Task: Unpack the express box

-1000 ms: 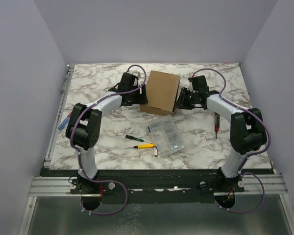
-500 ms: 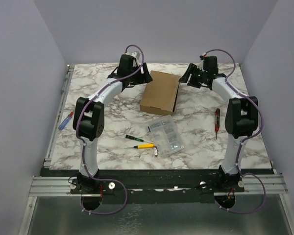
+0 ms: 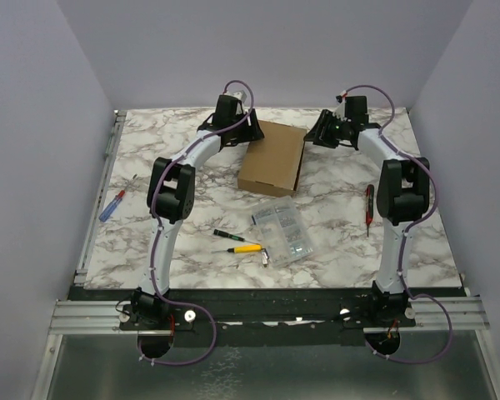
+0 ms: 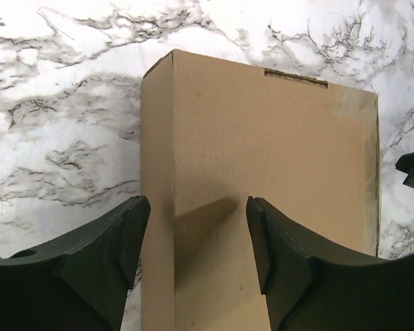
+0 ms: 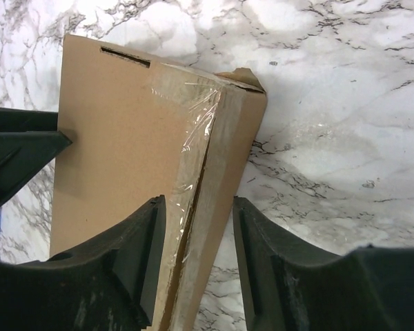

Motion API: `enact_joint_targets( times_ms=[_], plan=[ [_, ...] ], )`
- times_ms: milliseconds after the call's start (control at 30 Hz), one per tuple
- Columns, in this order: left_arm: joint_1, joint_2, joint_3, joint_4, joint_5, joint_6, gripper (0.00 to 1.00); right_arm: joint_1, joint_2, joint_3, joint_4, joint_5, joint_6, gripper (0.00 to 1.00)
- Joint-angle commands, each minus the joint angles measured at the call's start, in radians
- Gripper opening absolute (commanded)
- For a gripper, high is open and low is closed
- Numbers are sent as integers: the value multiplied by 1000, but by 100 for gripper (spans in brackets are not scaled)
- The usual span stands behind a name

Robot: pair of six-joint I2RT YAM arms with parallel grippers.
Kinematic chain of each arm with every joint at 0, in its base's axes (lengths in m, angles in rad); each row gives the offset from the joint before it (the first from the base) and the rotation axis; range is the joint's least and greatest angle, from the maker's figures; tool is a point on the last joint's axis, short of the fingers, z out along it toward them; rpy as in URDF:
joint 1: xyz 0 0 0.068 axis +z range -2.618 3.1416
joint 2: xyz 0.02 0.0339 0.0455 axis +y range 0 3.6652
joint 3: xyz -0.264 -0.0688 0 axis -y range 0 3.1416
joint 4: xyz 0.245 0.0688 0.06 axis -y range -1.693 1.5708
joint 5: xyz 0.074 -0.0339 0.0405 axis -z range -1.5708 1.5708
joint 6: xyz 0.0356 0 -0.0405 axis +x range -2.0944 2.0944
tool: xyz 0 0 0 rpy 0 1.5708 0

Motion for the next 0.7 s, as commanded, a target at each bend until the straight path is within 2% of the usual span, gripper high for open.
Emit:
enact_joint_targets(
  times_ms=[0, 367, 533, 667],
  plan=[
    [7, 36, 45, 7, -11, -20, 65, -5, 47, 49, -3, -26, -4, 49],
    [13, 36, -3, 6, -24, -38, 59, -6, 116, 113, -32, 6, -7, 35],
    [27, 29, -39, 5, -53, -60, 56, -6, 125, 105, -44, 32, -6, 33],
    [36, 22, -62, -2, -97, -78, 55, -6, 119, 103, -89, 115, -8, 28]
  ],
)
